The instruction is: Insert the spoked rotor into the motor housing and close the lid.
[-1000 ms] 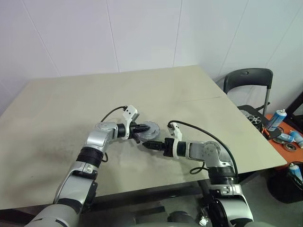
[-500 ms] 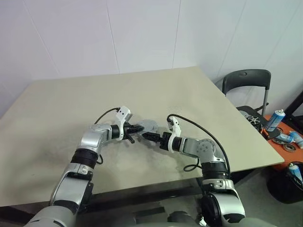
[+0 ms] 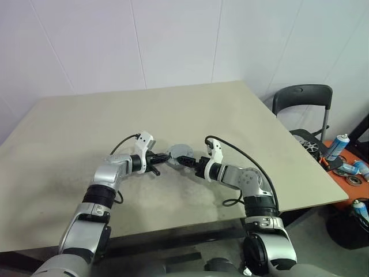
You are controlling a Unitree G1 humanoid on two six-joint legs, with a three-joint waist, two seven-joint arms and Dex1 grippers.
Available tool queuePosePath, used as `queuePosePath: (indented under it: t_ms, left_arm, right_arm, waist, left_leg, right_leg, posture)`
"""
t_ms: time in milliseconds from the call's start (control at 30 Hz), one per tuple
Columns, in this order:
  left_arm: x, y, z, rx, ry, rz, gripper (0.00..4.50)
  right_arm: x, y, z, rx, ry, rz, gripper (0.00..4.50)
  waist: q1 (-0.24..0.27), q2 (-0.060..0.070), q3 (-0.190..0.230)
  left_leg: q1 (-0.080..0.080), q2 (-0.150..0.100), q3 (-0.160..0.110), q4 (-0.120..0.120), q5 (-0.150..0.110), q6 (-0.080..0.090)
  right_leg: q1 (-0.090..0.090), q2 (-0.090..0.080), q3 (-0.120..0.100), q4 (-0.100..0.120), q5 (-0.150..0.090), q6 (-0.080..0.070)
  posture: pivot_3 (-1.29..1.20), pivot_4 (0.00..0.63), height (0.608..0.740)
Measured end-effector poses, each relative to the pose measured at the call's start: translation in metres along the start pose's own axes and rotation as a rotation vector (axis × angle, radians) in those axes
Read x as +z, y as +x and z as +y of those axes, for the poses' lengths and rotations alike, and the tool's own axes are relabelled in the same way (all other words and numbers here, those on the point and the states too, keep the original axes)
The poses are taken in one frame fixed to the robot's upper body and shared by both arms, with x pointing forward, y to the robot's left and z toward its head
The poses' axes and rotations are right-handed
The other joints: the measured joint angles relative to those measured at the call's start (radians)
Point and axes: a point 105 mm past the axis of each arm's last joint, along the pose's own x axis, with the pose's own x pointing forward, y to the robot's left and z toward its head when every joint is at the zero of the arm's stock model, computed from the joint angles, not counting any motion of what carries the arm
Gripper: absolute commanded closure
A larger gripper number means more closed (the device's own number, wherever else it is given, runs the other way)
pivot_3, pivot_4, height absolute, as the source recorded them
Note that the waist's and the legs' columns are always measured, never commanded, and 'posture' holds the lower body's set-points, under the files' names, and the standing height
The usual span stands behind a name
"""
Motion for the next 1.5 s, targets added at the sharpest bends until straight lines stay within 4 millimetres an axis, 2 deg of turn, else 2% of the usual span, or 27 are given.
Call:
queuePosePath:
  t_ms: [267, 567, 733, 800, 1167, 1267, 1333, 1500]
  left_arm:
    - [-0.006, -0.003, 0.003, 0.040, -0.014, -0.001, 4.50]
    - [-0.007, -0.006, 0.004, 0.051, -0.019, -0.007, 4.50]
    - [-0.004, -0.004, 0.002, 0.043, -0.019, -0.020, 4.50]
    - [-0.004, -0.004, 0.001, 0.041, -0.020, -0.020, 4.50]
    - [-0.004, -0.006, 0.004, 0.051, -0.026, -0.021, 4.50]
    - [0.000, -0.011, 0.006, 0.060, -0.091, -0.051, 4.50]
    - [0.009, -0.018, 0.004, 0.055, -0.141, -0.102, 4.50]
    - [0.072, -0.061, -0.001, 0.039, -0.169, -0.344, 4.50]
  right_arm:
    - [0.003, 0.002, -0.003, -0.004, 0.007, 0.002, 0.04]
    - [0.009, 0.023, 0.000, -0.014, 0.036, -0.060, 0.04]
    - [0.011, 0.028, -0.002, -0.026, 0.044, -0.102, 1.63]
    - [0.014, 0.028, 0.002, -0.011, 0.044, -0.119, 2.02]
    - [0.016, 0.031, 0.000, -0.007, 0.079, -0.127, 2.09]
    - [0.016, 0.032, 0.000, 0.008, 0.105, -0.125, 2.10]
    - [0.017, 0.033, 0.001, 0.016, 0.115, -0.120, 2.10]
    - [0.016, 0.037, 0.003, 0.031, 0.179, -0.102, 2.10]
  waist:
    - [0.000, 0.000, 0.000]
    - [-0.007, 0.000, 0.000]
    - [-0.007, 0.001, 0.000]
    - [-0.008, 0.002, 0.000]
    - [-0.008, 0.007, 0.001]
    - [-0.011, 0.008, 0.003]
    - [-0.014, 0.007, 0.005]
    - [-0.032, 0.008, 0.005]
  left_leg:
    - [0.001, -0.001, 0.000, 0.000, 0.000, 0.000]
    - [0.001, 0.000, 0.000, 0.000, 0.000, 0.000]
    - [0.001, 0.000, 0.000, 0.000, 0.000, 0.000]
    - [0.001, 0.000, 0.000, -0.002, 0.000, 0.000]
    - [0.001, 0.000, 0.000, -0.003, 0.000, 0.000]
    - [-0.001, 0.000, 0.000, -0.003, 0.000, 0.000]
    - [-0.003, 0.001, 0.000, -0.003, 0.000, 0.000]
    - [-0.003, 0.002, 0.000, -0.005, 0.000, 0.000]
  right_leg:
    - [0.002, -0.001, 0.000, -0.003, -0.001, 0.000]
    - [0.002, 0.000, 0.000, -0.003, 0.000, 0.000]
    - [0.002, 0.000, 0.000, -0.003, 0.000, 0.000]
    - [0.001, 0.000, 0.000, -0.003, 0.000, 0.000]
    - [0.001, 0.000, 0.000, -0.003, 0.000, -0.001]
    - [-0.001, 0.000, 0.000, -0.003, 0.001, -0.001]
    - [-0.003, 0.000, 0.001, -0.003, 0.001, -0.002]
    - [-0.004, -0.001, 0.001, -0.003, 0.002, -0.002]
  posture:
    - [0.00, 0.000, 0.740]
    - [0.00, 0.000, 0.740]
    - [0.00, 0.000, 0.740]
    - [0.00, 0.000, 0.740]
    - [0.00, 0.000, 0.740]
    - [0.00, 0.000, 0.740]
    - [0.00, 0.000, 0.740]
    - [0.00, 0.000, 0.740]
